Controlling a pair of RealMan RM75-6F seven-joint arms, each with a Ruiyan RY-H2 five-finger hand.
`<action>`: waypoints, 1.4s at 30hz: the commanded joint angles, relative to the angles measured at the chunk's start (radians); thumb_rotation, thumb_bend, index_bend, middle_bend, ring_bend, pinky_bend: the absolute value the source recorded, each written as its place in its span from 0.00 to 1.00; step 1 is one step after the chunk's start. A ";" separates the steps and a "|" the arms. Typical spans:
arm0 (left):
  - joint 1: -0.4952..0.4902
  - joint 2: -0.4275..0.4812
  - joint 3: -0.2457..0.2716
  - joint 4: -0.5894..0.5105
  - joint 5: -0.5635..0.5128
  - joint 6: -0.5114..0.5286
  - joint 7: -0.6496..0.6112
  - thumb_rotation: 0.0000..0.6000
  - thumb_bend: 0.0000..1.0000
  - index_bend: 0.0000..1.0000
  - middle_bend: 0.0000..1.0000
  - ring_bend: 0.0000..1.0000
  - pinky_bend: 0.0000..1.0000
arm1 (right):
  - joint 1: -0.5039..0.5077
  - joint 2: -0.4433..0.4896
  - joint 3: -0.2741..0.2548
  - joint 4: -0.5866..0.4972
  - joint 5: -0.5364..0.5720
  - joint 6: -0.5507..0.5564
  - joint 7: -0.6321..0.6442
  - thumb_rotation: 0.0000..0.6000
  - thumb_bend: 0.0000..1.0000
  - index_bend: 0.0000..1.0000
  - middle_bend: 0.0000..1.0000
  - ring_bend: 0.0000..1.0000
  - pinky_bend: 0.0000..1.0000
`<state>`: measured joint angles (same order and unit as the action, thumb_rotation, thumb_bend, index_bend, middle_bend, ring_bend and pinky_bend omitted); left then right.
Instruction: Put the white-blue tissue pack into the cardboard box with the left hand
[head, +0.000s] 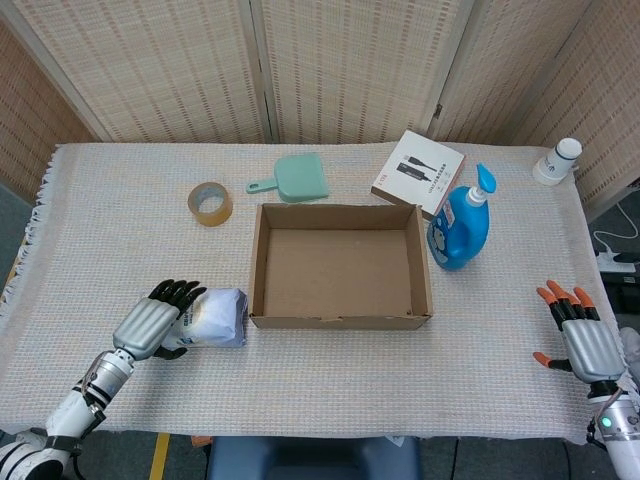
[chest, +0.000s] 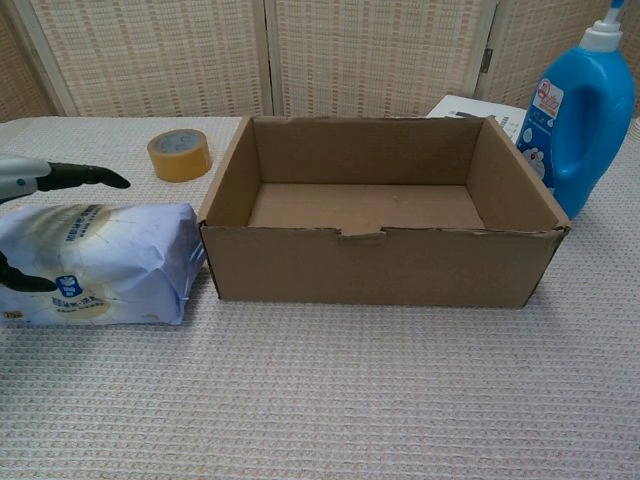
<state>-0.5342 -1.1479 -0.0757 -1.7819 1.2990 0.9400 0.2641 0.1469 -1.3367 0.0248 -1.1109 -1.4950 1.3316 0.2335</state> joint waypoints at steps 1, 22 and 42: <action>-0.010 -0.007 0.002 0.018 -0.006 -0.013 -0.014 1.00 0.17 0.00 0.00 0.00 0.05 | 0.000 -0.001 0.000 0.000 0.000 0.000 0.000 1.00 0.00 0.10 0.00 0.00 0.00; -0.038 -0.046 0.015 0.112 -0.074 -0.052 -0.042 1.00 0.17 0.00 0.00 0.00 0.06 | 0.000 0.001 -0.002 -0.003 -0.003 0.000 0.000 1.00 0.00 0.10 0.00 0.00 0.00; -0.027 -0.080 0.023 0.163 -0.068 0.006 -0.024 1.00 0.21 0.35 0.35 0.30 0.38 | 0.000 0.011 -0.003 -0.014 -0.003 -0.004 0.012 1.00 0.00 0.10 0.00 0.00 0.00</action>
<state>-0.5608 -1.2288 -0.0525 -1.6175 1.2299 0.9447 0.2393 0.1473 -1.3262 0.0215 -1.1250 -1.4979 1.3271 0.2450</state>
